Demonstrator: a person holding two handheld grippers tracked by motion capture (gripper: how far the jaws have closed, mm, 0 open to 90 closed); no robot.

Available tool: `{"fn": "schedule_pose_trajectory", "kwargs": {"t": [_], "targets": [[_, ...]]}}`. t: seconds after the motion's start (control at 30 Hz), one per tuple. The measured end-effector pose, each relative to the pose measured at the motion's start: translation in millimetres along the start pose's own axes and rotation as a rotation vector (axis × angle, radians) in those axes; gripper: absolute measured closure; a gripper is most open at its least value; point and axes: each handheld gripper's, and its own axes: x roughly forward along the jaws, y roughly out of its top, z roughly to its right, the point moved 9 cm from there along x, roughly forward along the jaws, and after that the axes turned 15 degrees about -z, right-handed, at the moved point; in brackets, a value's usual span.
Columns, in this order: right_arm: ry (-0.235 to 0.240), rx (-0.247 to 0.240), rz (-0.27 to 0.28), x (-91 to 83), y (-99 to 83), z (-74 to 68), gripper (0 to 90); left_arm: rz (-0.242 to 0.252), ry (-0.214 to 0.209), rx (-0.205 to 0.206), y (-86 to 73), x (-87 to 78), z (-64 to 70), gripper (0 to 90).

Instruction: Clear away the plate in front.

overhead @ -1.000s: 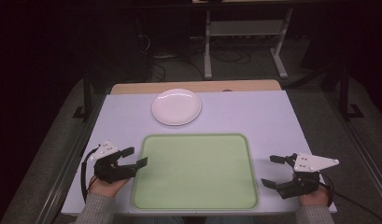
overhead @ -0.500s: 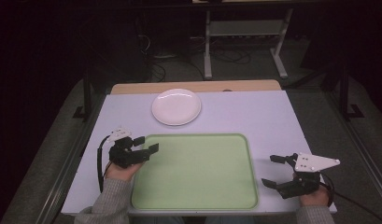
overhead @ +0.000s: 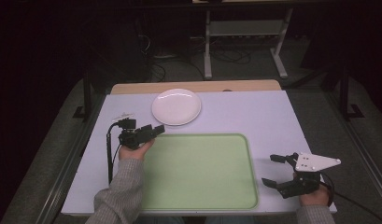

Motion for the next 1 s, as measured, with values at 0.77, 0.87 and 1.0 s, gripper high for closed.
{"fn": "schedule_pose_trajectory", "kwargs": {"t": [0.77, 0.87, 1.0], "targets": [[0.01, 0.002, 0.028, -2.0, 2.3, 1.7, 13.2, 0.06, 0.089, -0.512, 38.8, 56.3, -52.6, 41.9], [0.01, 0.002, 0.035, -3.0, 2.7, 1.8, 13.2, 0.048, 0.082, -0.561, 38.7, 64.6, -57.1, 43.6], [0.008, -0.01, 0.026, -2.5, 2.3, 0.9, 13.2, 0.048, 0.076, -0.64, 35.7, 70.4, -64.8, 47.5]]}}
